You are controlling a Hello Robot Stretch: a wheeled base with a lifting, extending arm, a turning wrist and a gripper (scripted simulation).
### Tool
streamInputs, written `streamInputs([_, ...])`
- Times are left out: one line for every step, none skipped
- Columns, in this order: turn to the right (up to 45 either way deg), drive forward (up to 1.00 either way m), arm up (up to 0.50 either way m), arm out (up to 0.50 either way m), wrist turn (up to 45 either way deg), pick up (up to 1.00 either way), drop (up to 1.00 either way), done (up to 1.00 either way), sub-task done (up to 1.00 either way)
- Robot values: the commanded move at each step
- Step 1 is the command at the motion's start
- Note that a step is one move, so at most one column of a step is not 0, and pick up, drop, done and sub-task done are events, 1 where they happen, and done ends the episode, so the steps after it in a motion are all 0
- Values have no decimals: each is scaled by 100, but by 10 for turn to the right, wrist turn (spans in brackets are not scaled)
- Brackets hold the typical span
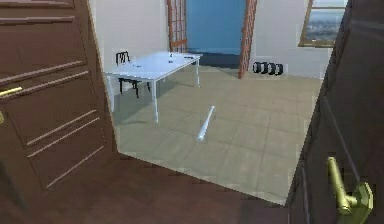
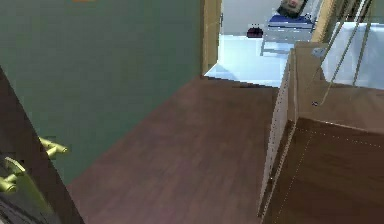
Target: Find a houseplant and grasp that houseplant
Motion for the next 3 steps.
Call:
streamInputs([30, 0, 0, 0, 0, 0, 0, 0, 0])
streamInputs([0, 35, 0, 0, 0, 0, 0, 0, 0])
streamInputs([-450, 0, 0, 0, 0, 0, 0, 0, 0])
